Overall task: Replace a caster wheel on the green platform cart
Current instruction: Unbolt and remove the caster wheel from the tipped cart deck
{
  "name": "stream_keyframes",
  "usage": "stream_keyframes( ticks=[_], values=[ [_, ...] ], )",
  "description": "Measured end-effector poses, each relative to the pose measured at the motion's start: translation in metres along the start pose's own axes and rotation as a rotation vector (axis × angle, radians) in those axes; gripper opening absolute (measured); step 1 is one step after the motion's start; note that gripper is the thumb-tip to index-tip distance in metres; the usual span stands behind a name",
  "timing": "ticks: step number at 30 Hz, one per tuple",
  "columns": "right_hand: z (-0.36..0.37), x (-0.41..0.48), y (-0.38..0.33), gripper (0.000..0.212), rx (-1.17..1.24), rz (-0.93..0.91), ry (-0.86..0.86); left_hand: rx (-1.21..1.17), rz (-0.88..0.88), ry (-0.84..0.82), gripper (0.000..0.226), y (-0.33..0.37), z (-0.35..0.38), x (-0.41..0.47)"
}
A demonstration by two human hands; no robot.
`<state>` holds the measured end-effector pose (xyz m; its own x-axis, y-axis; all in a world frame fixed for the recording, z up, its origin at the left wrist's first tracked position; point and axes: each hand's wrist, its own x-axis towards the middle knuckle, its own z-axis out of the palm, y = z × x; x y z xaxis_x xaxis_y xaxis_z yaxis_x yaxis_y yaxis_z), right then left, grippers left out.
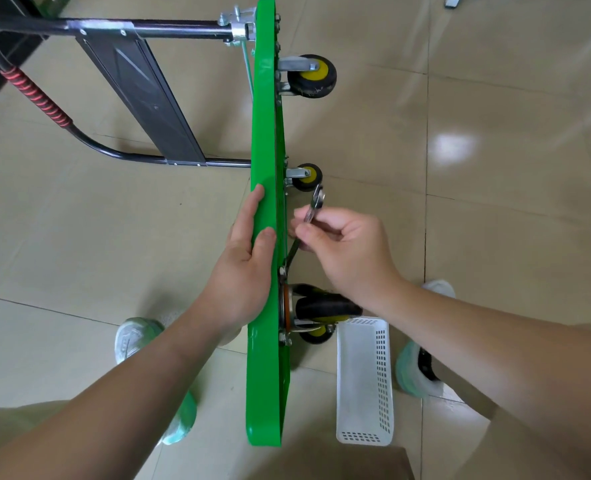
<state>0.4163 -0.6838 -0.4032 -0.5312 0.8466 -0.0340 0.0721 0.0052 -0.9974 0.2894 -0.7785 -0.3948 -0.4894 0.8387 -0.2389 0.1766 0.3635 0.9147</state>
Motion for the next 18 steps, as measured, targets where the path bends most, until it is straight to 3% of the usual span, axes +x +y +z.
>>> stream_keyframes(
  ticks=[10, 18],
  values=[
    [-0.009, 0.060, 0.008, 0.014, 0.034, 0.365, -0.061, 0.024, 0.004, -0.009, 0.056, 0.001, 0.002, 0.000],
    [-0.002, 0.073, 0.021, 0.008, 0.043, 0.442, -0.099, 0.047, 0.005, -0.013, 0.057, 0.001, 0.001, 0.001]
  ],
)
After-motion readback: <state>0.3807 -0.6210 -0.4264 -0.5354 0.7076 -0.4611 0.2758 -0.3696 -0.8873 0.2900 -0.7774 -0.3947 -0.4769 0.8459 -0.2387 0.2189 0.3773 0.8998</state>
